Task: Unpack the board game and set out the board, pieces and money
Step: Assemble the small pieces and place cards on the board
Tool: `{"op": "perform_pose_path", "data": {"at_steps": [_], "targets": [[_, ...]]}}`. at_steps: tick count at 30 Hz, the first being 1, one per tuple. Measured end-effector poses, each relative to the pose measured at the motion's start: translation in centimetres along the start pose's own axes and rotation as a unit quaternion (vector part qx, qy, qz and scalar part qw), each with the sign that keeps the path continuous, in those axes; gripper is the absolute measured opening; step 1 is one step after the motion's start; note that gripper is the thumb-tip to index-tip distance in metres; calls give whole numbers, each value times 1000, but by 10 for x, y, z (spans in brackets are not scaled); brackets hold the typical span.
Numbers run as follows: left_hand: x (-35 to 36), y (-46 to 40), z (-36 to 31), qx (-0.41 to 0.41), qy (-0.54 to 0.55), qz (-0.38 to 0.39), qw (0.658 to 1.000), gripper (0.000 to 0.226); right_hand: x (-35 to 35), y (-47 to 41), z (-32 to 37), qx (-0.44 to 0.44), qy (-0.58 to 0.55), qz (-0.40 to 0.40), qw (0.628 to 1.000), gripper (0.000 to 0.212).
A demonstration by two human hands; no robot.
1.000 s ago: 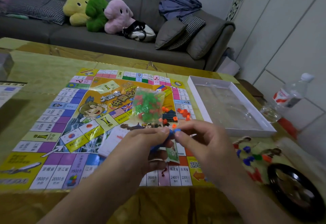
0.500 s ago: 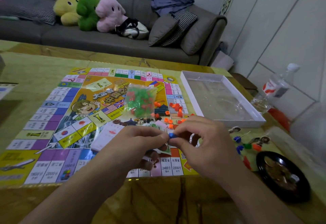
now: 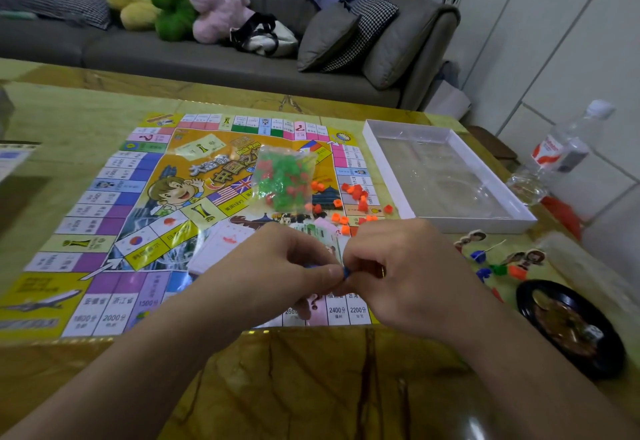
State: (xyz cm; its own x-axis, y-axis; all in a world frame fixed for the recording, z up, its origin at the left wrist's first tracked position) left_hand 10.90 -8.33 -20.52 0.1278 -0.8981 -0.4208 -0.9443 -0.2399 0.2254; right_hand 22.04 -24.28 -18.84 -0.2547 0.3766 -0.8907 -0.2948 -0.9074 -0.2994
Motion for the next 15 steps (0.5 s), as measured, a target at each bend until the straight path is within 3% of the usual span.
{"op": "perform_pose_path", "data": {"at_steps": [5, 8, 9, 11, 13, 15], "targets": [[7, 1, 3, 40, -160, -36, 986, 16, 7, 2, 2, 1, -7, 0, 1000, 20], [6, 3, 4, 54, -180, -41, 981, 16, 10, 5, 0, -3, -47, -25, 999, 16], [6, 3, 4, 57, -153, -41, 986, 17, 11, 6, 0, 3, -59, -49, 997, 16], [9, 2, 4, 48, 8, -45, 998, 20, 10, 6, 2, 31, -85, -108, 990, 18], [15, 0, 1, 14, 196, -42, 980, 24, 7, 6, 9, 54, -87, -151, 983, 12], [23, -3, -3, -23, 296, -45, 954, 25, 5, 7, 13, 75, -96, -161, 979, 22]]}}
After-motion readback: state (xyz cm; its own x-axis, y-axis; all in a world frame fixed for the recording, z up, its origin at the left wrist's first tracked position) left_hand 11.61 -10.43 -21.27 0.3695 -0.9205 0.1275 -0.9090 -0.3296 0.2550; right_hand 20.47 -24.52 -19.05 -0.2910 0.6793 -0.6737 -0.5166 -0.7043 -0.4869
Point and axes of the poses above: each hand's wrist, its own y-axis away from the middle knuckle, its own x-axis out of the palm, z = x × y, the point moved 1 cm from there along -y, towards the middle knuckle, and after that the axes turned 10 degrees about -y, right-handed, at the moved point
